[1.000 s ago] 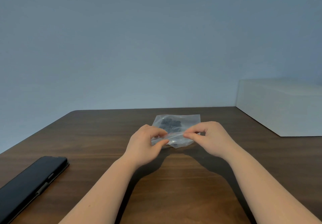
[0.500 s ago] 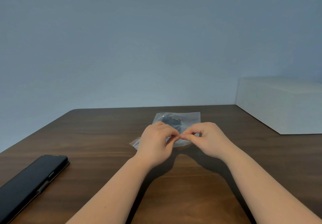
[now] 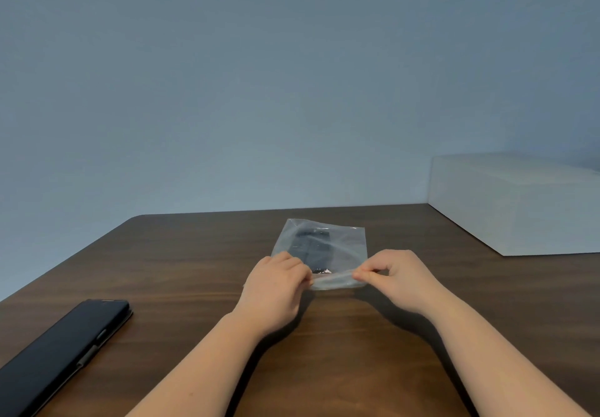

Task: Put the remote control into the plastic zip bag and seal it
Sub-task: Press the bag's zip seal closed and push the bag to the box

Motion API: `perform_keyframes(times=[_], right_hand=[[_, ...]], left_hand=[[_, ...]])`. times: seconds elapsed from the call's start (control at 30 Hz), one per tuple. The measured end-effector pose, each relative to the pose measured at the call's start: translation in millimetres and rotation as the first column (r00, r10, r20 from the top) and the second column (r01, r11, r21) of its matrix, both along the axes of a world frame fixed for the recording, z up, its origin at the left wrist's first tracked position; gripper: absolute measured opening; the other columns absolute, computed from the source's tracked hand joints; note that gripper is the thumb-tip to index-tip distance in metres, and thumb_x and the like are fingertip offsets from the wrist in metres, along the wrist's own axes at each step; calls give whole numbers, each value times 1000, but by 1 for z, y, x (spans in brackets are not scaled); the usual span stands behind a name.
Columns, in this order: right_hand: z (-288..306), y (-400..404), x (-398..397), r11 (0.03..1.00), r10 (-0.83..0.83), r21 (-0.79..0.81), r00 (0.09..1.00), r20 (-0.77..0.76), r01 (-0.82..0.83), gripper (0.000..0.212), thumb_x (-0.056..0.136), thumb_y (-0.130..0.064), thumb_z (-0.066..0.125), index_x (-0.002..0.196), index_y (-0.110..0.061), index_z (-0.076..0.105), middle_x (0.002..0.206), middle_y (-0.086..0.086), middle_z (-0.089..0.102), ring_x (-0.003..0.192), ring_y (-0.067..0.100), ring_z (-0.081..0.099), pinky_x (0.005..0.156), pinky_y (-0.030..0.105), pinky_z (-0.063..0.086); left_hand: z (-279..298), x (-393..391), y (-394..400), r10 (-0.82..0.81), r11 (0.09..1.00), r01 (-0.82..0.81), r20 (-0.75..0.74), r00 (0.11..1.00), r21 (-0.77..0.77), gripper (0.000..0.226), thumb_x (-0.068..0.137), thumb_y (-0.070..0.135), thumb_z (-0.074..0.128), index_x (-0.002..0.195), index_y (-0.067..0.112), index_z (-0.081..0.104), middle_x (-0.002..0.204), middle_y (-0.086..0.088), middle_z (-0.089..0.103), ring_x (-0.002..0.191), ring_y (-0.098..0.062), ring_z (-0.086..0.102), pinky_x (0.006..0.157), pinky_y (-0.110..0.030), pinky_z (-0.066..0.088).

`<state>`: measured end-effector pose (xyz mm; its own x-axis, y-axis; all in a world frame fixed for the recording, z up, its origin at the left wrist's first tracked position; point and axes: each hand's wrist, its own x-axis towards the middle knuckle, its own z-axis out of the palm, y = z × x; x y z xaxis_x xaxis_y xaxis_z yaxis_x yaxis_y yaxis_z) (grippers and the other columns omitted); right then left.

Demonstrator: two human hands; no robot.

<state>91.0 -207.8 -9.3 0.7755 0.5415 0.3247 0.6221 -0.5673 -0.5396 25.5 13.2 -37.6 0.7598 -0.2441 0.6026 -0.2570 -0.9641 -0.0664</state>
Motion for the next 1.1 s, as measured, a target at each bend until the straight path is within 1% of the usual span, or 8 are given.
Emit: perform_keyframes(times=[0.23, 0.4, 0.57, 0.63, 0.7, 0.8, 0.93, 1.1], right_hand=[[-4, -28, -2, 979, -3, -203, 999, 33, 10, 18, 87, -40, 61, 89, -29, 75, 78, -27, 59, 92, 2, 59, 91, 26, 43], [-10, -36, -4, 881, 41, -472, 999, -7, -39, 31, 88, -56, 47, 106, -41, 68, 133, -23, 54, 135, 2, 31, 111, 39, 21], [-11, -17, -23, 942, -66, -313, 980, 186, 123, 47, 96, -46, 31, 75, -19, 63, 108, -4, 69, 120, 15, 51, 97, 37, 43], [-12, 2, -29, 954, -123, -234, 957, 261, 186, 34, 96, -36, 35, 77, -17, 54, 98, -1, 63, 109, 22, 54, 87, 37, 47], [-15, 24, -32, 954, -94, -253, 961, 261, 162, 28, 98, -32, 34, 100, -15, 56, 114, 4, 58, 118, 24, 47, 95, 35, 39], [-30, 48, -27, 920, -54, -378, 989, 140, 104, 54, 98, -42, 31, 139, -8, 34, 149, 10, 34, 140, 25, 23, 111, 39, 27], [-46, 47, -12, 849, -78, -521, 996, 42, 88, 71, 94, -56, 19, 149, -12, 12, 159, 10, 11, 145, 24, 8, 118, 42, 11], [-43, 29, 1, 821, -85, -568, 996, -30, 53, 77, 89, -66, 14, 150, -19, 5, 160, 1, 0, 146, 16, -1, 119, 45, 2]], left_hand=[[-4, -8, -6, 18, 990, -7, -73, 997, 143, 16, 71, 16, 67, 68, 27, 56, 66, 9, 61, 64, -15, 57, 51, -25, 41], [1, -26, -8, -66, 973, 111, -214, 975, 204, 27, 85, 39, 42, 80, 24, 65, 85, 8, 65, 77, -17, 61, 62, -30, 49], [3, -39, 1, -12, 994, 40, -266, 964, 101, 68, 85, 65, 10, 78, 23, 64, 89, 11, 65, 77, -12, 60, 69, -32, 50], [6, -34, 2, 21, 999, -14, -222, 975, 36, 62, 85, 62, 11, 75, 23, 57, 78, 9, 59, 74, -14, 59, 67, -33, 49], [10, -22, -1, 48, 994, -66, -189, 981, -91, 46, 89, 53, 24, 97, 24, 59, 98, 6, 64, 94, -15, 59, 79, -32, 50], [5, 2, -3, 74, 960, -170, -380, 922, -224, 54, 94, 39, 38, 140, 16, 25, 150, -1, 31, 134, -19, 33, 108, -34, 31], [-4, 26, -4, 63, 925, -280, -625, 778, -255, 74, 88, 50, 42, 143, 19, 5, 156, -8, 9, 138, -26, 24, 113, -41, 27], [-2, 37, -14, 90, 914, -343, -715, 693, -217, 87, 87, 50, 45, 142, 11, -11, 154, -10, -17, 143, -26, 4, 117, -38, 14]])
